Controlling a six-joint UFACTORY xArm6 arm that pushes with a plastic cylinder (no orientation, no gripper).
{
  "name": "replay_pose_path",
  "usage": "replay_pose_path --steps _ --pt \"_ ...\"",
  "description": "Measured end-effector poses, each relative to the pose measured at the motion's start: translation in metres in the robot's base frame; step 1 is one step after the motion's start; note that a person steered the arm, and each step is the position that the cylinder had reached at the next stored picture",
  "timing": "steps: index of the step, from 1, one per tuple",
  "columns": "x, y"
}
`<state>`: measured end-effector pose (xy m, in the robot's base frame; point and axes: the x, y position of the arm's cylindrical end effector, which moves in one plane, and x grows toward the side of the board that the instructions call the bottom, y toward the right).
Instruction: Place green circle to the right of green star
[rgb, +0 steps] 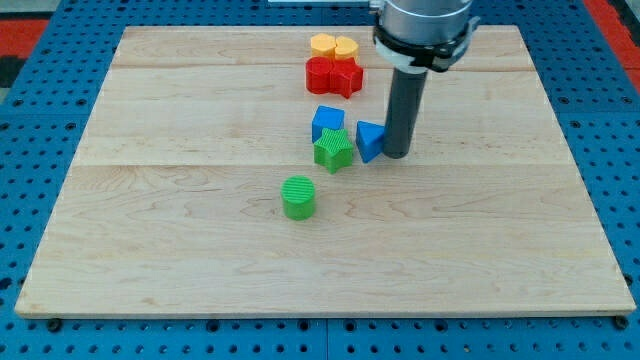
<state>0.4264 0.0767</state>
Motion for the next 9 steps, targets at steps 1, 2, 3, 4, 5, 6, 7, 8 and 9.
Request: replay_pose_path --steps 1,2,3,4,5,6,7,8,9 --pt "0.000 -0.012" --pt "0.000 -0.015" --pt "0.012 -0.013" --pt "0.068 -0.013" --pt "0.103 -0.044" --pt "0.138 -0.068" --pt "0.138 -0.122" --pt "0.129 -0.141" --pt "0.115 -0.141"
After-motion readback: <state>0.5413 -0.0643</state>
